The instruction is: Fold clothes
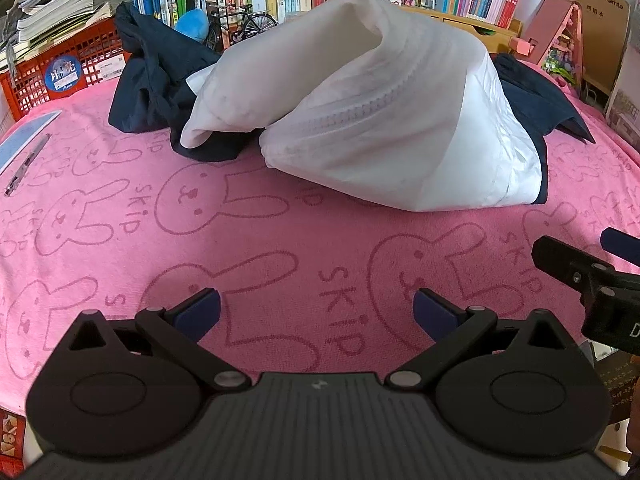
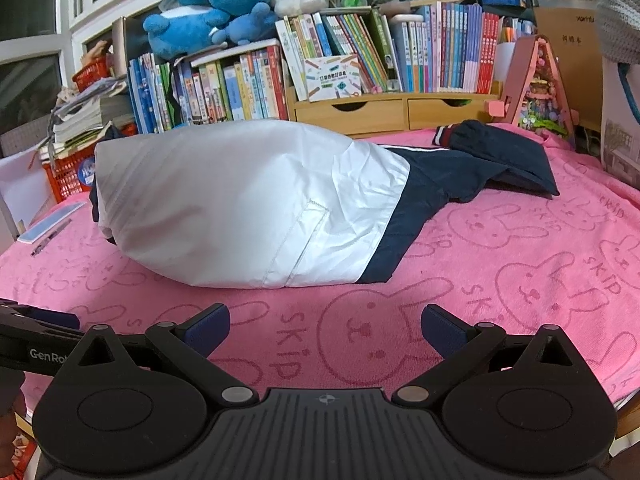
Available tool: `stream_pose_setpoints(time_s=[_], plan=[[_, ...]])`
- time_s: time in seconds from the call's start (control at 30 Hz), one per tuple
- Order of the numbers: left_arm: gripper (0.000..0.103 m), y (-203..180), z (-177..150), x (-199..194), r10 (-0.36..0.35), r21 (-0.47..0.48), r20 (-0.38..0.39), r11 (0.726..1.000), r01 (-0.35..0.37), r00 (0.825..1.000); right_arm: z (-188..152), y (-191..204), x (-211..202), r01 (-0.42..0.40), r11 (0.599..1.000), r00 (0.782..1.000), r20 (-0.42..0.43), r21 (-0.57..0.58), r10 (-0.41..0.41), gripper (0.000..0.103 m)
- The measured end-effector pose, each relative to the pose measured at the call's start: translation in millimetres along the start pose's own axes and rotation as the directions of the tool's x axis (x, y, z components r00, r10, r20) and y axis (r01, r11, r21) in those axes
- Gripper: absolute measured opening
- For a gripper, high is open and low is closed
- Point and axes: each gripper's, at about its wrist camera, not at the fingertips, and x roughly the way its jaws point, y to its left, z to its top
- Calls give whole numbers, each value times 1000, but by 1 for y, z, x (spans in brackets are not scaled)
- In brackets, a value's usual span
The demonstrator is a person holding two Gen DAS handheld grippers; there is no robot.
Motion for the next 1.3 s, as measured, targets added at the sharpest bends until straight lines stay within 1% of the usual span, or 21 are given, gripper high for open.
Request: stream_pose_setpoints(time_s=[0.13,0.27,0.37,0.43,0.5,0.57,0.6,0.7,0.73,0.77,0.83,0.9,0.93,1.0,1.1,1.13,1.2,1.27,1.3], plan=[[103,0,0,1,4,-2,-2,1000,-4,1000,-2,0,5,1,1000,1000,-11,-6,-1,103],[103,1,1,2,18,-3,-5,1000,-18,1000,0,9,17,8,997,1000,-17,-75,-9,103],[103,4,2,3,37,-8,-8,999,-37,999,8,25,27,19,982,1000,18,-190,-16,103],[103,8,3,3,33,-19,-9,999,-34,999,16,36,39,34,959,998,54,-281,-19,103],[103,12,5,1,34,-24,0,999,-34,999,25,45,54,47,927,997,70,-371,-22,103],[103,14,6,0,46,-18,8,999,-46,999,36,52,68,89,894,994,99,-440,-50,103],[103,16,8,1,54,-11,9,999,-53,999,45,53,72,103,884,990,130,-455,-48,103],[103,20,14,4,78,14,13,997,-79,997,81,51,80,129,880,974,226,-458,-25,103],[103,20,17,5,88,34,21,995,-89,996,96,50,86,139,880,971,235,-455,-32,103],[103,21,24,8,97,55,49,993,-100,994,111,47,93,149,883,970,238,-445,-44,103],[103,20,41,14,112,92,97,988,-121,989,137,39,107,165,903,973,217,-397,-82,103],[103,18,59,23,111,133,144,983,-130,983,151,27,101,144,936,976,200,-322,-81,103],[103,16,68,28,105,154,162,979,-130,981,150,20,92,119,946,976,209,-300,-56,103],[103,12,83,42,113,171,160,975,-141,981,139,7,74,68,952,975,222,-298,0,103],[103,9,114,56,129,181,175,970,-161,976,111,-6,55,51,928,984,176,-369,16,103],[103,8,126,60,135,181,184,969,-168,974,102,-6,52,38,915,989,144,-402,22,103],[103,11,155,64,152,150,215,971,-187,965,85,-3,51,-6,885,997,62,-466,39,103],[103,15,179,64,175,127,236,970,-209,956,74,8,58,-64,855,998,-14,-515,66,103],[103,17,190,64,187,115,246,969,-220,951,71,15,62,-88,839,996,-38,-538,80,103]])
